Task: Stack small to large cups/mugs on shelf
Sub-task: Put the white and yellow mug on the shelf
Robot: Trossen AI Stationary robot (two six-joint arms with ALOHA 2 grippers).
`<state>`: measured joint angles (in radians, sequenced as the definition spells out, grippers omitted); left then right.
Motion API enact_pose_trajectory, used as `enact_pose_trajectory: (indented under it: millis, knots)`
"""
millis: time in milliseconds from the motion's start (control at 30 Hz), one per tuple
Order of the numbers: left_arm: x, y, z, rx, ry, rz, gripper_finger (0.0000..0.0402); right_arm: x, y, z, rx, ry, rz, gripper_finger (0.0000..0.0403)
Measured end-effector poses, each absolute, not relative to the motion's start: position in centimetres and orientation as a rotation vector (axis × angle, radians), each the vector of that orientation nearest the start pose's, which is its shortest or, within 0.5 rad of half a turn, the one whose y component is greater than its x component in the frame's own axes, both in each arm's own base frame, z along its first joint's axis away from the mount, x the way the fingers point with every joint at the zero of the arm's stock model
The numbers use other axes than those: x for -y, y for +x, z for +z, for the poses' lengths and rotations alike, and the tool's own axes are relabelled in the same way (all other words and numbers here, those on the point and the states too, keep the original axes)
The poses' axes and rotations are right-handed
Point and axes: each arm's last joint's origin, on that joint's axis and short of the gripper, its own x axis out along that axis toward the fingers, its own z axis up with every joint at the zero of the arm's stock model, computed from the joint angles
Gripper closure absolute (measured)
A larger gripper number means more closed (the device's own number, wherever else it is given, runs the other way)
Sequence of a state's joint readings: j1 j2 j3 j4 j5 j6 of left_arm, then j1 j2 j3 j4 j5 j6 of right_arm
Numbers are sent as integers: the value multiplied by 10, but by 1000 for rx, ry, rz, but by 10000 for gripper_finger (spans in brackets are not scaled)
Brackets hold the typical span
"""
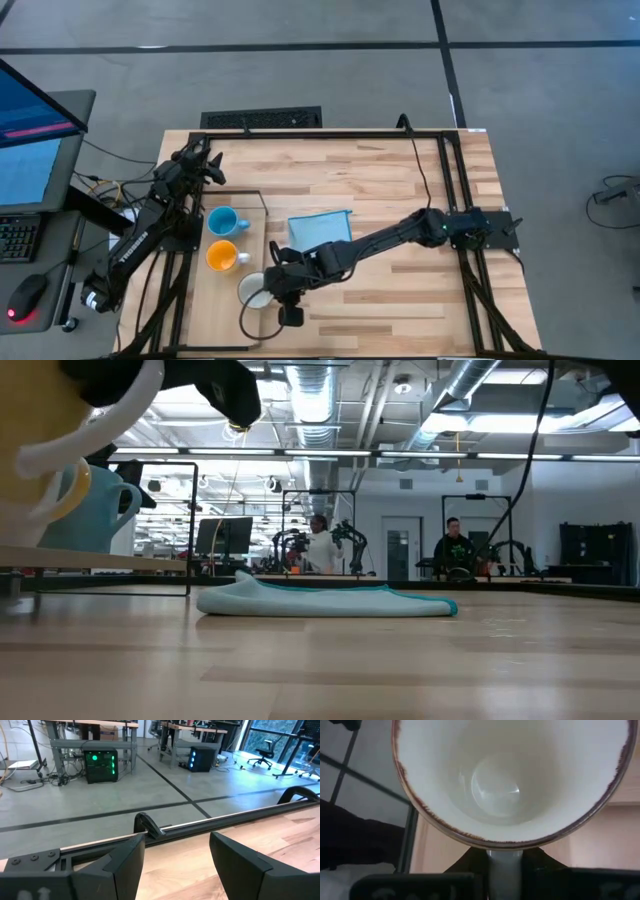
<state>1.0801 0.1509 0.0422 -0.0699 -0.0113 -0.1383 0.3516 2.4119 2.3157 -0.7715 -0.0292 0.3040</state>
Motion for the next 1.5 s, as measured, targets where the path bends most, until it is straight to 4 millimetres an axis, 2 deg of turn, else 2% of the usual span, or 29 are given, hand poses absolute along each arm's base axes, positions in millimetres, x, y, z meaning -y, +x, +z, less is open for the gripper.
enact_pose_trajectory:
  millis: [333,467,600,667,833,1067,1500]
  knots:
    - [-92,49,159,-86,-220,1099,184,-188,495,242,-902,114,241,336]
    - [-92,49,159,-86,-220,1099,184,-192,499,225,-921,108,244,336]
    - [-92,49,159,-85,-220,1099,184,-197,503,223,-877,105,261,336]
    - [-92,49,159,-87,-221,1099,184,-197,501,220,-911,101,272,336]
    - [-92,49,159,-87,-221,1099,184,-196,502,221,-902,113,280,332]
    - [-92,49,159,-87,-221,1099,184,-196,503,221,-899,105,296,305]
    - [-92,49,159,-87,-221,1100,184,-192,506,223,-875,131,316,301]
